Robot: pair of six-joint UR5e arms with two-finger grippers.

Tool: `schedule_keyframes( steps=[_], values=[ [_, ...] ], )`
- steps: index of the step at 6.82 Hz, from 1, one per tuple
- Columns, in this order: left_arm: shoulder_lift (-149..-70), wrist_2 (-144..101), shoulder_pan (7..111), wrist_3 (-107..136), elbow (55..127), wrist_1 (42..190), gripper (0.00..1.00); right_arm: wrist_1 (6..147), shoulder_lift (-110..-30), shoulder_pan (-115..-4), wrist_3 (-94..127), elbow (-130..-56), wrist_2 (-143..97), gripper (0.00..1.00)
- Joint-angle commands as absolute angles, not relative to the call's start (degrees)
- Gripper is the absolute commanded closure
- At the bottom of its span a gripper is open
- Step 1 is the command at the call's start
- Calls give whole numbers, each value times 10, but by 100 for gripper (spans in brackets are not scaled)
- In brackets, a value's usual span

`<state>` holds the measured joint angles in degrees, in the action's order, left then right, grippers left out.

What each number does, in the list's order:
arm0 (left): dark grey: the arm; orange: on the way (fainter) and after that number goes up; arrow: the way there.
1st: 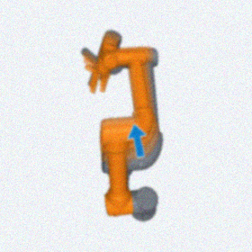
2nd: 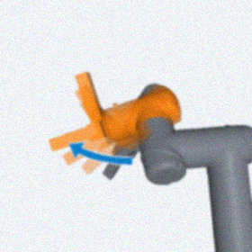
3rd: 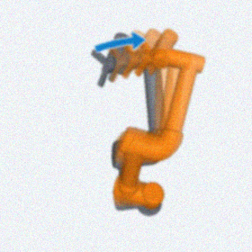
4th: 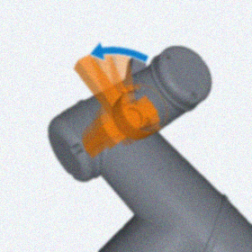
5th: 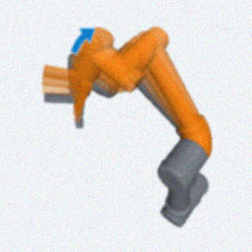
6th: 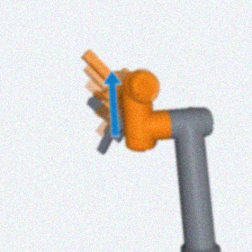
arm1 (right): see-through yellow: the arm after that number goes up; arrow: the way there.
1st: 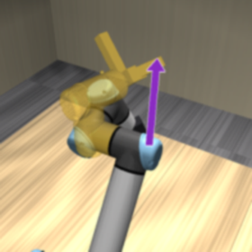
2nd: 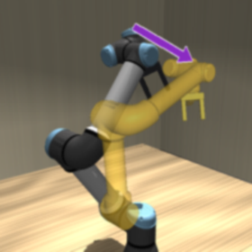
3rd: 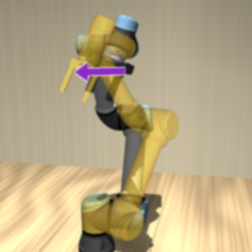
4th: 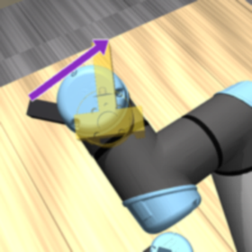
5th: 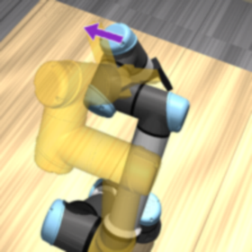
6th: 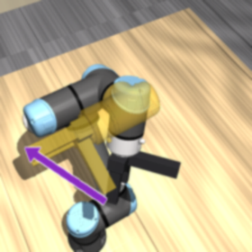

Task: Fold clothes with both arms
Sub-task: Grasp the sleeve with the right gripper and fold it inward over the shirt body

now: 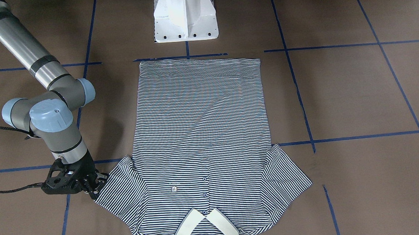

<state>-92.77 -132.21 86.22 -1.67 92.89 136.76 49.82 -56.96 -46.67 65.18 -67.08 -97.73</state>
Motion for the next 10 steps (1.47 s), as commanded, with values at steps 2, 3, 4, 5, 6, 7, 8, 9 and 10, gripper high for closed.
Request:
schedule_keyframes(
  steps=[2,3,4,5,6,7,8,9,10],
  values=[
    [-928,-1322,862,-17,929,1368,0,552,-555,-466,660,-713,-976,100],
    [-928,-1322,862,-17,928,1368,0,587,-550,-466,675,-747,-968,100],
    [-928,-1323,862,-16,929,1368,0,633,-510,-444,726,-748,-931,100],
    [-927,-1322,862,-17,927,1368,0,689,-452,-406,796,-743,-879,100],
    [-927,-1322,862,-17,927,1367,0,709,-413,-376,828,-721,-848,100],
    [-927,-1322,862,-17,927,1368,0,708,-376,-356,858,-681,-818,100],
    [-928,-1322,862,-17,926,1368,0,707,-341,-346,863,-632,-803,100],
    [-928,-1322,862,-17,925,1368,0,707,-339,-345,863,-630,-802,100],
    [-927,-1323,862,-17,925,1368,0,707,-341,-345,863,-628,-802,100]
  ],
)
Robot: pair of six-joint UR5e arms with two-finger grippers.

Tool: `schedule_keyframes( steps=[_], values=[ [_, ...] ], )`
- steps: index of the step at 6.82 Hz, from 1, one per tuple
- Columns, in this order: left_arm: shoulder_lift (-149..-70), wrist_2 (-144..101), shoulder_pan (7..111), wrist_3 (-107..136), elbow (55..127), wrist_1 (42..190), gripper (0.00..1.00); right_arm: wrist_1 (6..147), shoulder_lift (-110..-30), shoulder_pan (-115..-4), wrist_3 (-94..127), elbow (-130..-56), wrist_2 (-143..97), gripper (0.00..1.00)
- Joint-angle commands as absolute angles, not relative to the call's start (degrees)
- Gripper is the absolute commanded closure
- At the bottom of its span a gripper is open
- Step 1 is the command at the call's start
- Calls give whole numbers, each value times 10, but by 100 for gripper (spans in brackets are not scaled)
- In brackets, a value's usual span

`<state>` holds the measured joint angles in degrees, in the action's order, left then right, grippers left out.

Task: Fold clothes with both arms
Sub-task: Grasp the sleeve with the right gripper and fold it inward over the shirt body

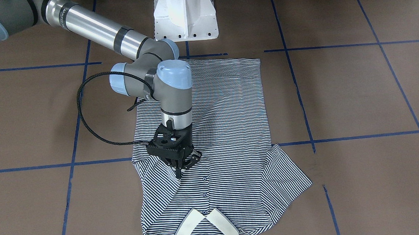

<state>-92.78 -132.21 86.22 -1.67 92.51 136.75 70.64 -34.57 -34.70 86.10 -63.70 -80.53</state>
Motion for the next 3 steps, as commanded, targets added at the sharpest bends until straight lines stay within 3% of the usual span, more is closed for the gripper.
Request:
schedule_keyframes(
  steps=[1,2,3],
  values=[
    [-928,-1322,862,-17,925,1368,0,708,-344,-345,847,-626,-800,9],
    [-929,-1322,862,-18,924,1368,0,707,-340,-347,794,-628,-798,0],
    [-933,-1322,862,-12,915,1367,0,711,-340,-378,725,-638,-857,0]
  ],
)
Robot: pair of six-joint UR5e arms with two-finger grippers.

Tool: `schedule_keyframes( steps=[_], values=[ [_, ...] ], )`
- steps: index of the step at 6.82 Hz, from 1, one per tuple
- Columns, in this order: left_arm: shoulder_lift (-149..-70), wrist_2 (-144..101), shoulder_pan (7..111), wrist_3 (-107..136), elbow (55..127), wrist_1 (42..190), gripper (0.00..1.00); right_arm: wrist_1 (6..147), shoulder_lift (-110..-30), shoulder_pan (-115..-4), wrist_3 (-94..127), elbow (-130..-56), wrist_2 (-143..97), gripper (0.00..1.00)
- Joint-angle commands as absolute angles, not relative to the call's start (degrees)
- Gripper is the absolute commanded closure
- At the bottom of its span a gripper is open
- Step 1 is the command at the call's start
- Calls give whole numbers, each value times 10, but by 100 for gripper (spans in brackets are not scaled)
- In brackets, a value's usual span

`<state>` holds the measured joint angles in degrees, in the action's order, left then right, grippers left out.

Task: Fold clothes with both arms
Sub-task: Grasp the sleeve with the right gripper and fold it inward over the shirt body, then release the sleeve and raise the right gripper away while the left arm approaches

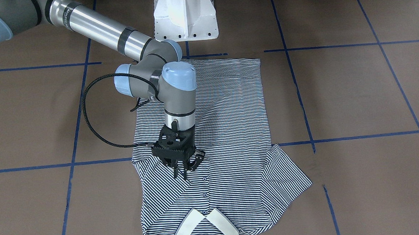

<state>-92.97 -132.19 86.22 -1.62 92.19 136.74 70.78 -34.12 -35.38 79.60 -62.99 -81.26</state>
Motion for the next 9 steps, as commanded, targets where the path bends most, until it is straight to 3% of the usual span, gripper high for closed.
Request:
schedule_keyframes(
  steps=[1,2,4,5,6,9],
  values=[
    [-939,-1321,861,-7,913,1372,0,714,-342,-422,671,-644,-936,0],
    [-941,-1323,859,-4,914,1416,0,714,-355,-467,609,-656,-1006,0],
    [-983,-1317,783,190,893,1419,0,710,-498,-552,484,-786,-1124,0],
    [-1004,-1272,748,320,894,1421,5,705,-554,-607,409,-819,-1186,0],
    [-1028,-1187,692,410,887,1418,16,702,-595,-646,343,-822,-1213,0],
    [-1168,-992,562,566,752,1419,30,649,-634,-668,328,-826,-1254,0]
  ],
)
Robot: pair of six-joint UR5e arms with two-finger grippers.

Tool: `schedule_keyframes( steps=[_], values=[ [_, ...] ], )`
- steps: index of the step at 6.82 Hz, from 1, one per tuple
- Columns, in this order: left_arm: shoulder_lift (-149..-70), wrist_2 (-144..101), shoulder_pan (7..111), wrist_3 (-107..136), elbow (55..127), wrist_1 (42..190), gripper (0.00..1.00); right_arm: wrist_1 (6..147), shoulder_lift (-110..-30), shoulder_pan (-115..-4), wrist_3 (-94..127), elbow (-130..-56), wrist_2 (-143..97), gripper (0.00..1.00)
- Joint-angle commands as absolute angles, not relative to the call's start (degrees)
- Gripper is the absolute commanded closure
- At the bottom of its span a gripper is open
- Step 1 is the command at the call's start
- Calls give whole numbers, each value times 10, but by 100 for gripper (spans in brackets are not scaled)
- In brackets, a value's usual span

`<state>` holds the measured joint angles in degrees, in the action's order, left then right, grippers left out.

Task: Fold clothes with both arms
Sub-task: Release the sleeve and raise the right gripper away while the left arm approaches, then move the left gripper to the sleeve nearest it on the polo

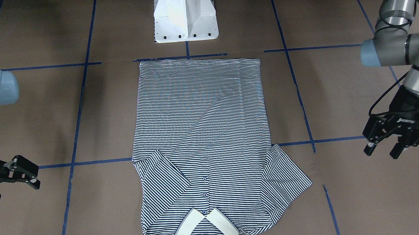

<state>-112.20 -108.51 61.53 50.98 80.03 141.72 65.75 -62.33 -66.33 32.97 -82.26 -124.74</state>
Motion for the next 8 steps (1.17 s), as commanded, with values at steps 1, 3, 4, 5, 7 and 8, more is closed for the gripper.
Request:
schedule_keyframes(
  steps=[1,3,4,5,7,8],
  values=[
    [-1185,-957,531,570,723,1420,30,649,-635,-668,328,-826,-1253,0],
    [-1216,-940,506,570,656,1425,29,649,-635,-668,328,-825,-1252,0],
    [-1218,-921,498,563,651,1424,29,649,-635,-668,328,-825,-1251,0],
    [-1221,-907,474,563,649,1424,29,649,-635,-668,328,-824,-1248,0],
    [-1238,-907,464,564,633,1426,31,650,-638,-668,328,-823,-1248,0],
    [-1238,-907,464,564,625,1433,34,649,-638,-668,328,-822,-1248,0]
  ],
)
